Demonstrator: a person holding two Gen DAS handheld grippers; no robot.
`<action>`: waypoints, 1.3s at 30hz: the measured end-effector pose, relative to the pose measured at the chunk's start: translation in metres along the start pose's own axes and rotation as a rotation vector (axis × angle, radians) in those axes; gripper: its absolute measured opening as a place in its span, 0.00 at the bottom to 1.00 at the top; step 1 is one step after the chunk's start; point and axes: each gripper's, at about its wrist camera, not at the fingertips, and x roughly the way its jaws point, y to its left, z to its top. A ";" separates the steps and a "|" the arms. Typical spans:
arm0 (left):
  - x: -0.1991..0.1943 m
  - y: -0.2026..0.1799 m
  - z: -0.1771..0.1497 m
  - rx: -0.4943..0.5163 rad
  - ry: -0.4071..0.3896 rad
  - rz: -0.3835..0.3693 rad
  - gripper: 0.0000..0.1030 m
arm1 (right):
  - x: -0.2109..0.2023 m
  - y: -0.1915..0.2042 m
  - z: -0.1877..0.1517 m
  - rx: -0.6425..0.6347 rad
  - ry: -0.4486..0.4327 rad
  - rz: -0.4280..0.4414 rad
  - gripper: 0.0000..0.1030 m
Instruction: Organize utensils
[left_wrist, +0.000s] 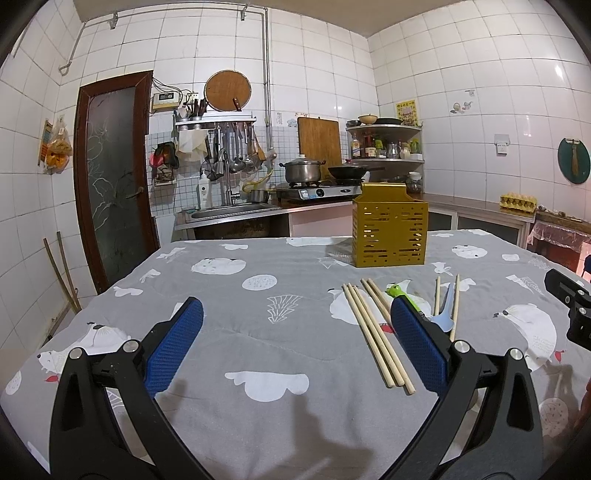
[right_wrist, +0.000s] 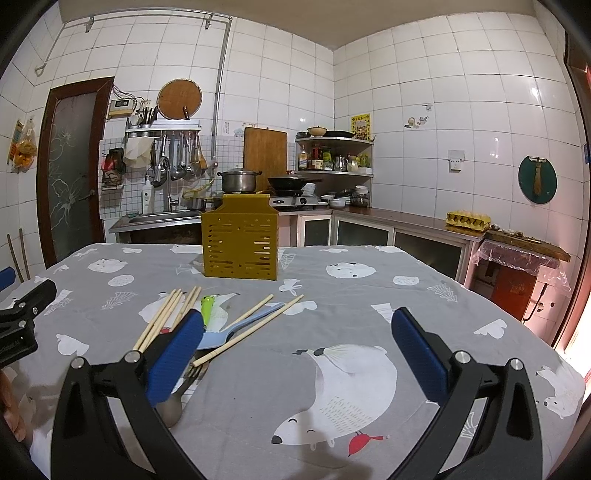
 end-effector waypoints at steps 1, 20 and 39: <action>0.000 0.000 0.000 0.000 0.000 0.000 0.95 | 0.000 0.000 0.000 0.000 0.000 0.000 0.96; -0.001 -0.002 -0.001 0.004 -0.008 0.002 0.95 | 0.001 -0.002 0.000 -0.002 -0.002 -0.001 0.96; -0.002 -0.004 -0.001 0.005 -0.011 0.003 0.95 | 0.000 -0.001 -0.002 -0.002 -0.002 -0.001 0.96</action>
